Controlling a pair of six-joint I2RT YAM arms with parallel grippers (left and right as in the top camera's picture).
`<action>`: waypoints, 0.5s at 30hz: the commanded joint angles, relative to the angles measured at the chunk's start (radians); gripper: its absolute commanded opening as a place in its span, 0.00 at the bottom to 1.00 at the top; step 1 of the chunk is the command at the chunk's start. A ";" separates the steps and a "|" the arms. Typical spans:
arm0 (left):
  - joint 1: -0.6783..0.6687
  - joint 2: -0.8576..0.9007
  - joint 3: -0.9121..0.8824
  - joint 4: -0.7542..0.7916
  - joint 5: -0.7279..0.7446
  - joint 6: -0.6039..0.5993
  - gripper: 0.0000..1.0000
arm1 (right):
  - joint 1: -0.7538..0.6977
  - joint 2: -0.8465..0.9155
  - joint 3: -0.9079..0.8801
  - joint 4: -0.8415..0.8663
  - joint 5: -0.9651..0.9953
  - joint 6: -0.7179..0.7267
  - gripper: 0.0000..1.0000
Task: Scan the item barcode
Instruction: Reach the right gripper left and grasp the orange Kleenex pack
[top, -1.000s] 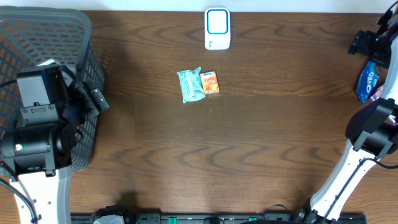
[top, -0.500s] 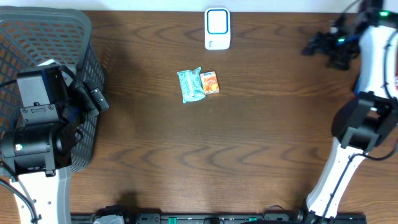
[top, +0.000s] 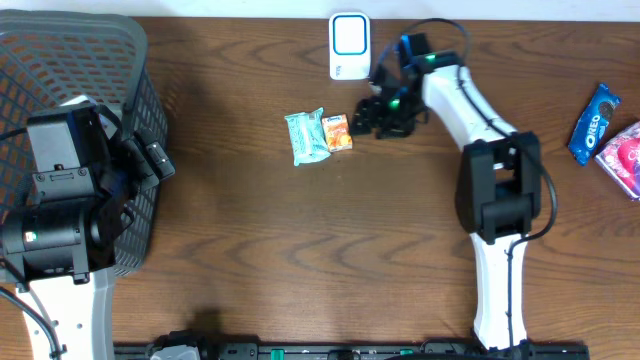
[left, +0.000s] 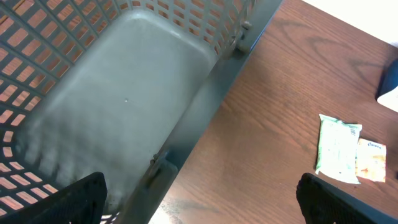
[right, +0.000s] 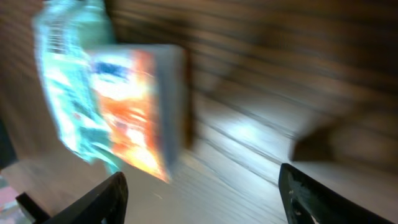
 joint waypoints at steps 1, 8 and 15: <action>0.004 0.001 0.019 -0.003 -0.009 -0.005 0.98 | 0.024 -0.018 -0.003 0.039 -0.013 0.113 0.71; 0.004 0.001 0.019 -0.003 -0.009 -0.005 0.98 | 0.043 -0.016 -0.015 0.088 0.006 0.164 0.58; 0.004 0.001 0.019 -0.003 -0.009 -0.005 0.98 | 0.063 -0.010 -0.143 0.209 -0.023 0.180 0.55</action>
